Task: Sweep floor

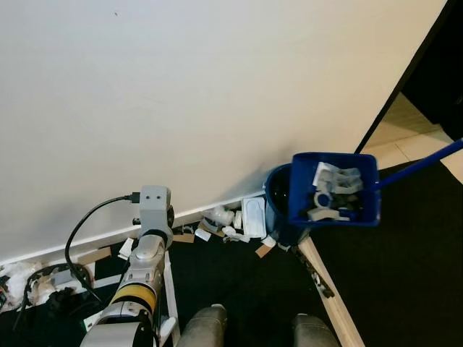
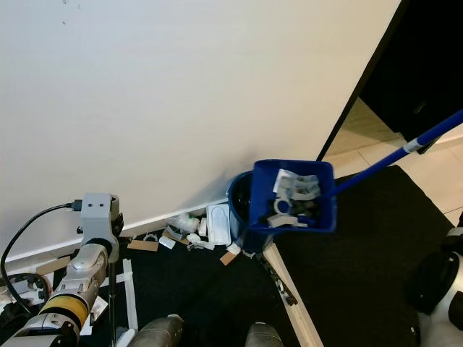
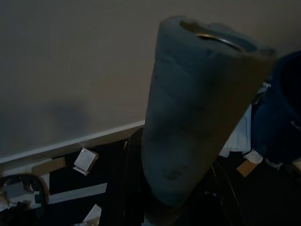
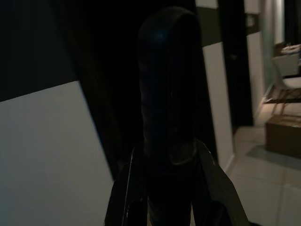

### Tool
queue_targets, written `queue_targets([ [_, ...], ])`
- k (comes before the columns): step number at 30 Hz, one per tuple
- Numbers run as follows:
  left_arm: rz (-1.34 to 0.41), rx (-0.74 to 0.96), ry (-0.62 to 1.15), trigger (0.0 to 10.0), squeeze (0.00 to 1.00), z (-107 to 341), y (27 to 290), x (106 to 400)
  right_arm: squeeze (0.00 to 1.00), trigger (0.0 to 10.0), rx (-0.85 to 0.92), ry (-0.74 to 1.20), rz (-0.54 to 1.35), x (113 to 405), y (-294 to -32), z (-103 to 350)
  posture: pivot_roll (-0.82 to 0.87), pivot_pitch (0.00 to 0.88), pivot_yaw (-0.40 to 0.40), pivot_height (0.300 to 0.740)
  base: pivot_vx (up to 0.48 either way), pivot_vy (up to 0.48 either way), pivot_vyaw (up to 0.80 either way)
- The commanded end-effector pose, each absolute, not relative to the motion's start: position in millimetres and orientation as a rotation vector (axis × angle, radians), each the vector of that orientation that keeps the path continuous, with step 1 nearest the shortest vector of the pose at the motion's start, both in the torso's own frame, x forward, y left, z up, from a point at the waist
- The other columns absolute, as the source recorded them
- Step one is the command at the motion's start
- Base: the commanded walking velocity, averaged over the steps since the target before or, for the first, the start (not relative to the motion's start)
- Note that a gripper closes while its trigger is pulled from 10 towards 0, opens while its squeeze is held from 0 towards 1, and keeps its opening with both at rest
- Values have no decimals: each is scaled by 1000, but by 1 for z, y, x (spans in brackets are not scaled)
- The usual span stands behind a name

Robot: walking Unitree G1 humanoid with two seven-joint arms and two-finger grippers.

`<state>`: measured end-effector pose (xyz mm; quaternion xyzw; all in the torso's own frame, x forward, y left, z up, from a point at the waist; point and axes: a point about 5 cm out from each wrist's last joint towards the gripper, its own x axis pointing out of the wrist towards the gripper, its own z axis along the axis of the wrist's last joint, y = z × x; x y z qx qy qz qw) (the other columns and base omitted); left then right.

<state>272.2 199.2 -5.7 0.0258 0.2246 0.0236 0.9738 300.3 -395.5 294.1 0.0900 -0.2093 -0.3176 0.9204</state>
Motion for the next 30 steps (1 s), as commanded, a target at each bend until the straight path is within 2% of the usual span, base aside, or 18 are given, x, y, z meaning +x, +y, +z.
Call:
queue_targets([
  [1,12,3,464,10000,0,-11,186,269,0,10000,212,-507,-695,295,-397,296,3,21,-20,740,0,0,0],
  [10,24,0,445,10000,0,-7,183,273,0,10000,239,-557,-721,296,-393,288,4,23,-16,740,0,0,0],
  [15,75,-10,425,10000,0,-3,185,278,0,10000,247,-552,-697,303,-385,284,6,21,-17,740,0,-445,0],
  [20,120,-26,436,10000,0,-4,191,277,0,10000,255,-536,-682,307,-380,278,11,21,-21,740,0,0,0],
  [27,93,-29,418,10000,0,-3,192,277,0,10000,226,-528,-670,309,-379,278,13,20,-23,740,0,0,0],
  [30,92,-37,409,10000,0,-2,192,276,0,10000,212,-530,-666,308,-378,279,13,21,-24,740,336,-339,773],
])
